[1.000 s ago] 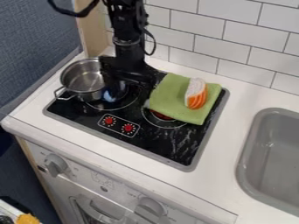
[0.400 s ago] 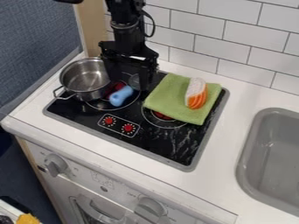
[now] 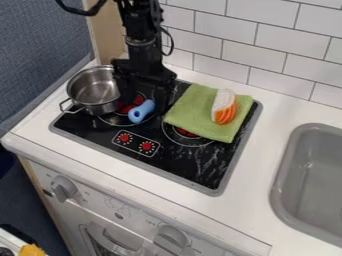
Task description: Take the small blue spoon to the right
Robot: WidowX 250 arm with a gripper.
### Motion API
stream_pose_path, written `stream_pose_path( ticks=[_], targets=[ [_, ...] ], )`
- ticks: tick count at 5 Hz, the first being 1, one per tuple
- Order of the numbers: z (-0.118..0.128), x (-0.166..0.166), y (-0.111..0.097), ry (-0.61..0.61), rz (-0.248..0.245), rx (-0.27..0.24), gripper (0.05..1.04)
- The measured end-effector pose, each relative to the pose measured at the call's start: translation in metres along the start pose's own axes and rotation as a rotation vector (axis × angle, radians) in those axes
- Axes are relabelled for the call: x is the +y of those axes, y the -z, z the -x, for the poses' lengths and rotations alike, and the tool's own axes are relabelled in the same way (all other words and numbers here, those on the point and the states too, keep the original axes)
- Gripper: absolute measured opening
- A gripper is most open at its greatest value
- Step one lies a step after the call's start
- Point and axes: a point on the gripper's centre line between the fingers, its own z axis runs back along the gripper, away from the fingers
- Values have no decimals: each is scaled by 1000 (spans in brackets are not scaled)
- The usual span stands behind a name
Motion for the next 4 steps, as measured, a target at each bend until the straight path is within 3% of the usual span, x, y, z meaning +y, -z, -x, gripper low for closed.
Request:
stream_pose_path(
  ticks=[2,3,4],
  targets=[
    [1,1,12,-7,-7,36,948],
    [1,1,11,-9,-14,34,670],
    [2,1,-6,-22,-31,-6,375]
  ],
)
